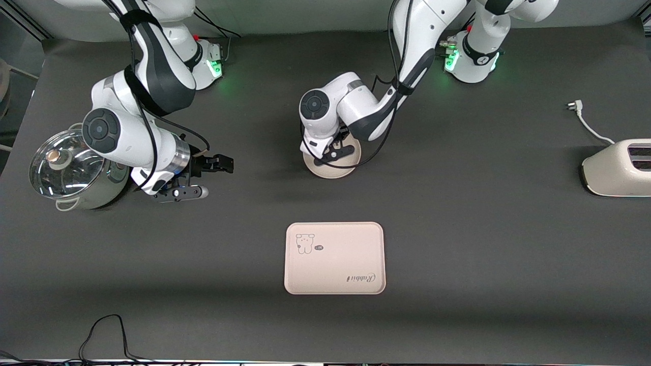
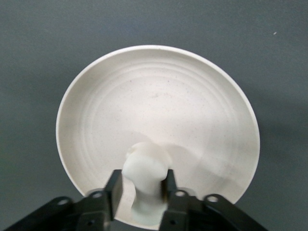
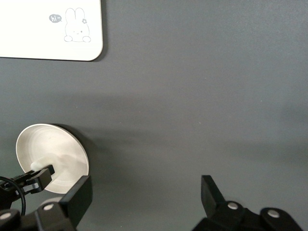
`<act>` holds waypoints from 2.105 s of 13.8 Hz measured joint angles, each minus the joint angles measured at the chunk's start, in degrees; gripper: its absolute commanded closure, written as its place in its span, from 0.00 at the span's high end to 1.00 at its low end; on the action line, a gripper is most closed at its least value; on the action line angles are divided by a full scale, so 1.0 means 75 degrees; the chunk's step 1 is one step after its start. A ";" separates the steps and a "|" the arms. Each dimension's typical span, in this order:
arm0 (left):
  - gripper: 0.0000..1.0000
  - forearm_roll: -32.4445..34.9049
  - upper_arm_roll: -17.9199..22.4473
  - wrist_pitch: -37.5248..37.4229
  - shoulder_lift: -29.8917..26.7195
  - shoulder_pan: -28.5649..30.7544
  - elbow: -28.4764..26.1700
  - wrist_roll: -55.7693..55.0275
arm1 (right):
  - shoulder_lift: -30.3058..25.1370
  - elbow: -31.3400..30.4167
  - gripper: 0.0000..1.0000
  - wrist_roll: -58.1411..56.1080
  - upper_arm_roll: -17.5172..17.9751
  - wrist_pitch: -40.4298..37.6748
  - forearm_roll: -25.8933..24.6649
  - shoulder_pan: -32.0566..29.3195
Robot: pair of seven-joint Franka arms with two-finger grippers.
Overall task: Place bun in plate and plate on tray
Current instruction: 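Open the left gripper over the bun while the right gripper reaches forward, then lower the right gripper to the plate rim while the left arm withdraws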
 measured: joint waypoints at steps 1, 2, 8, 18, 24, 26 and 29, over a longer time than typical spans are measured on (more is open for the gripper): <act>1.00 0.0001 0.0019 0.0001 -0.0001 0.0006 0.0002 0.0000 | 0.0006 -0.0004 1.00 0.0000 0.0002 0.0017 0.0000 0.0000; 1.00 0.0002 0.0027 0.0004 -0.0001 0.0012 0.0003 0.0000 | 0.0005 -0.0004 1.00 0.0000 0.0002 0.0033 0.0000 0.0000; 1.00 0.0009 0.0166 -0.0084 -0.0193 0.0373 0.0230 -0.0004 | 0.0028 -0.0054 1.00 0.0004 0.0229 0.0249 0.0011 -0.0002; 1.00 0.0654 0.0760 -0.2032 -0.1865 0.3948 0.1626 0.4481 | 0.1048 -0.1505 1.00 0.1856 0.2261 0.3950 0.0004 0.0084; 1.00 0.0700 0.0747 -0.3133 -0.2580 0.6127 0.1643 0.6745 | 0.2208 -0.1692 1.00 0.4706 0.2667 0.4613 -0.3190 0.0336; 1.00 0.0692 0.0759 -0.3470 -0.2900 0.6388 0.1621 0.7022 | 0.2534 -0.1694 1.00 0.5350 0.2725 0.4666 -0.3878 0.0362; 1.00 0.0640 0.1373 -0.3663 -0.3622 0.5653 0.1121 0.7054 | 0.2800 -0.1690 1.00 0.5617 0.2743 0.4727 -0.4038 0.0475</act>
